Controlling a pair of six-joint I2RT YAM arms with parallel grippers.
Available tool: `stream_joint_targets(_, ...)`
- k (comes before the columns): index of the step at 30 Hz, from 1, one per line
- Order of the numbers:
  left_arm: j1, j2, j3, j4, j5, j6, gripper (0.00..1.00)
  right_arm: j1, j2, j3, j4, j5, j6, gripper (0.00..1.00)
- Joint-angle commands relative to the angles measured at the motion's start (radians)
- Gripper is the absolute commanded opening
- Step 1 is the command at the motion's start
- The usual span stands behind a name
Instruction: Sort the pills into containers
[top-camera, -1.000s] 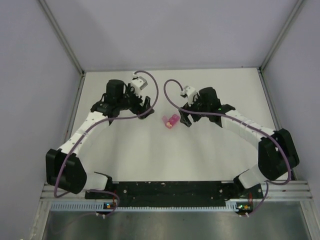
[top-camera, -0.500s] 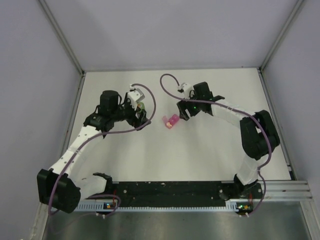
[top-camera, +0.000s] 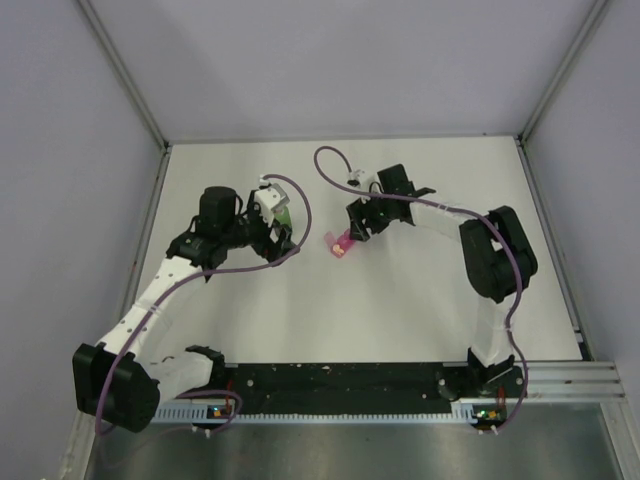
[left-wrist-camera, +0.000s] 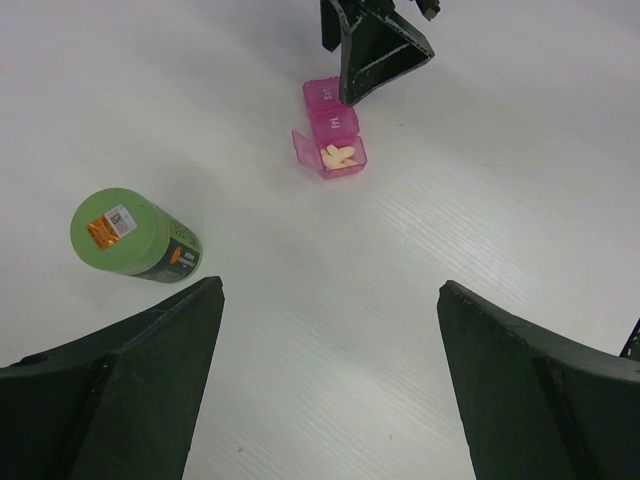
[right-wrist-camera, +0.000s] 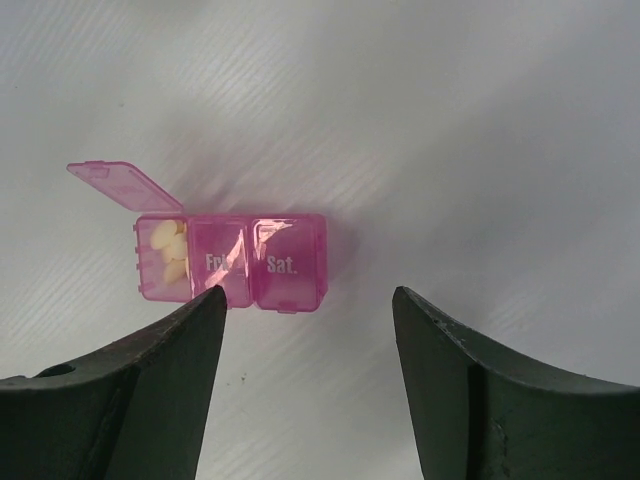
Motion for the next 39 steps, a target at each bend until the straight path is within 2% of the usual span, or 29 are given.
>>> stream_joint_targets(1, 0.002, -0.022, -0.007, 0.018, -0.006, 0.016, 0.93, -0.005, 0.030, 0.051, 0.014, -0.084, 0.021, 0.65)
stream_joint_targets(12, 0.002, -0.015, -0.007, 0.018, -0.007, 0.016, 0.93, -0.005, 0.039, 0.037, 0.014, -0.186, 0.009, 0.60)
stream_joint_targets(39, 0.002, -0.012, -0.012, 0.015, -0.038, 0.024, 0.93, 0.006, -0.001, -0.049, 0.005, -0.267, 0.015, 0.56)
